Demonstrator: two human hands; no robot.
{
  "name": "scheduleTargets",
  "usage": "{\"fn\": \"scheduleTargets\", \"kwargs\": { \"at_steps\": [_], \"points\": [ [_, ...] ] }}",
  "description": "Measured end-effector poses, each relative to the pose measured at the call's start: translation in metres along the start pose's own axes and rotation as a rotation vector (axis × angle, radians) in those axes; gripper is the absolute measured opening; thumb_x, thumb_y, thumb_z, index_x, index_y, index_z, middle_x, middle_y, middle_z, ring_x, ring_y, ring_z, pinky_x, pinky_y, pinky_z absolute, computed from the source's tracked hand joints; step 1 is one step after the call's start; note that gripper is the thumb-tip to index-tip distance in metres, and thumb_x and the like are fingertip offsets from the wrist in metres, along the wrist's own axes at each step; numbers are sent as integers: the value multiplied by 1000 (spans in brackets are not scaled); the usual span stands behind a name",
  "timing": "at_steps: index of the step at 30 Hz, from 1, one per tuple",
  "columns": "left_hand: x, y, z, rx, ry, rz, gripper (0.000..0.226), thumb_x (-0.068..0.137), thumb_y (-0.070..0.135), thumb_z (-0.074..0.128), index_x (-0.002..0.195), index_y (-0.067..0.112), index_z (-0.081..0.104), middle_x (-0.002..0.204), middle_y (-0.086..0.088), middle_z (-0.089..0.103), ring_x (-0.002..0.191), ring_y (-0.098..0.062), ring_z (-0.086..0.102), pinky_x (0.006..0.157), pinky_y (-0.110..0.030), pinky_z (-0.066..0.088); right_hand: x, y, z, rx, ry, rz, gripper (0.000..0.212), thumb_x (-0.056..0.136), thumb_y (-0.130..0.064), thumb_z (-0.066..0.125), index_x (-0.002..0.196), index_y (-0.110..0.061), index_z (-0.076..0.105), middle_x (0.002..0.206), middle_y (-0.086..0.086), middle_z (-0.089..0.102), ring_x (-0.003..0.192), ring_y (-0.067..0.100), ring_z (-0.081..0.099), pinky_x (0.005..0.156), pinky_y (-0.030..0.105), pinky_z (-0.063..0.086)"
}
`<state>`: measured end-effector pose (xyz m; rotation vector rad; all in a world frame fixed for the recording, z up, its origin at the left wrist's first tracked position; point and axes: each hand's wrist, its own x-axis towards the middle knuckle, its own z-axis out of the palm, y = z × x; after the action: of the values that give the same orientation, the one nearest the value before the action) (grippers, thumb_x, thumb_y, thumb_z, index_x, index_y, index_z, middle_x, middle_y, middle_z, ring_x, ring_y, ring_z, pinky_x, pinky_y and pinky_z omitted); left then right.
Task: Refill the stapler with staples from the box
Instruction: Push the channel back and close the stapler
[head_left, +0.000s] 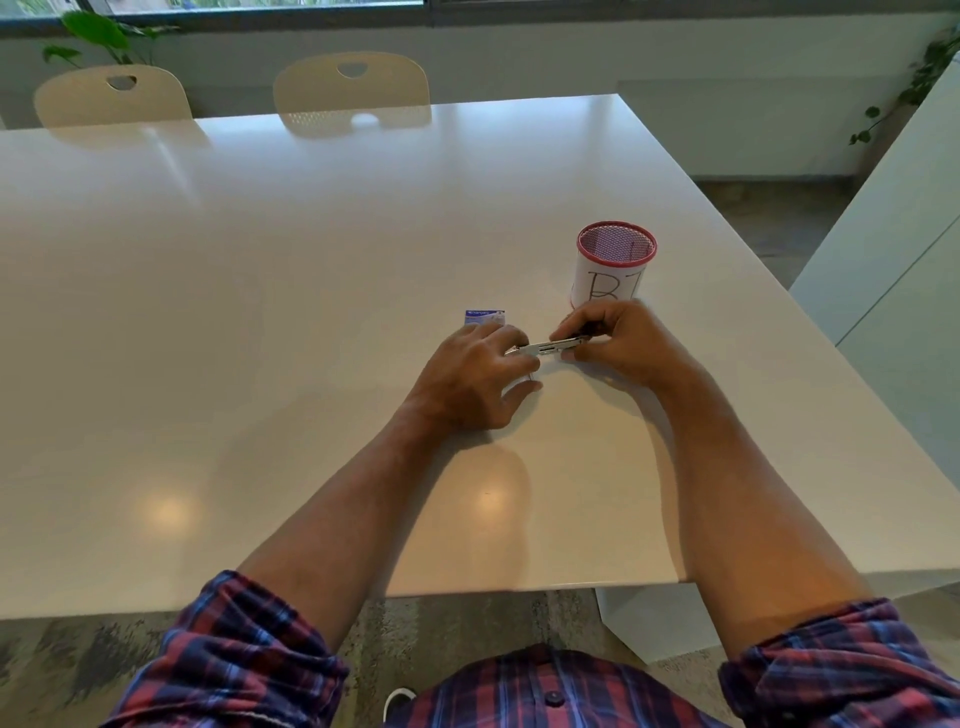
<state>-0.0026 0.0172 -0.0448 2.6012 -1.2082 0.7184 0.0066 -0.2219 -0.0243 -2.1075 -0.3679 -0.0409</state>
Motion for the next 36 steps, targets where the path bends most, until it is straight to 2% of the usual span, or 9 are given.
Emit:
{"fn": "scheduleTargets", "kwargs": {
  "at_steps": [3, 6, 10, 13, 15, 20, 28, 32, 36],
  "points": [
    [6, -1, -1, 48, -33, 81, 25, 91, 36, 72, 97, 12, 77, 102, -12, 73, 89, -31, 67, 75, -43, 59, -2, 1, 3, -93, 29, 2, 18, 75, -10, 87, 89, -21, 82, 82, -7, 76, 85, 12, 67, 77, 31, 54],
    [6, -1, -1, 22, -19, 49, 23, 93, 32, 66, 96, 10, 74, 98, -11, 74, 86, -31, 66, 71, -42, 59, -2, 1, 6, -136, 27, -13, 18, 78, -17, 86, 94, -24, 83, 84, -9, 76, 86, 11, 64, 74, 27, 50],
    [2, 1, 0, -4, 13, 14, 19, 93, 33, 67, 98, 15, 72, 99, -5, 75, 88, -25, 64, 80, -38, 53, -1, 4, 7, -144, 22, -18, 17, 82, -20, 82, 98, -27, 82, 84, -11, 75, 81, 10, 62, 69, 23, 46],
    [0, 0, -2, -74, -9, -64, 25, 89, 41, 70, 102, 20, 70, 102, 1, 73, 88, -20, 63, 77, -32, 50, 0, 5, 6, -111, 18, 3, 15, 85, -20, 79, 98, -27, 81, 83, -10, 74, 76, 2, 58, 66, 15, 41],
    [2, -2, -3, -102, -27, -88, 20, 89, 34, 71, 103, 20, 69, 102, 2, 73, 89, -22, 64, 74, -30, 49, 0, 3, 4, -66, 8, 30, 12, 87, -18, 78, 97, -23, 81, 81, -6, 73, 72, -3, 56, 63, 11, 40],
    [10, -6, 0, -121, -37, -167, 9, 94, 16, 65, 98, 17, 72, 91, -1, 76, 84, -29, 67, 63, -31, 49, 1, 6, 4, -43, -5, 62, 10, 89, -21, 77, 98, -22, 82, 77, -11, 71, 74, -2, 57, 68, 20, 43],
    [9, -1, 10, -140, 50, -234, 12, 85, 4, 73, 92, 14, 74, 87, -5, 77, 79, -28, 67, 58, -33, 51, 5, 7, 8, -190, 145, -122, 14, 81, -21, 84, 96, -20, 81, 99, -5, 71, 98, 10, 63, 84, 24, 48],
    [9, -3, 10, -143, 88, -261, 9, 89, 11, 69, 95, 16, 75, 88, -2, 77, 81, -26, 67, 58, -31, 52, 9, 6, 6, -298, 174, -190, 14, 77, -19, 88, 90, -18, 83, 96, -1, 65, 95, 15, 59, 79, 24, 46],
    [9, -3, 13, -160, 91, -279, 10, 89, 13, 70, 96, 18, 75, 88, -1, 76, 81, -23, 66, 62, -24, 42, 11, 4, 9, -440, 139, -189, 16, 79, -26, 87, 93, -20, 83, 92, -9, 61, 94, 14, 55, 75, 30, 45]
  ]
}}
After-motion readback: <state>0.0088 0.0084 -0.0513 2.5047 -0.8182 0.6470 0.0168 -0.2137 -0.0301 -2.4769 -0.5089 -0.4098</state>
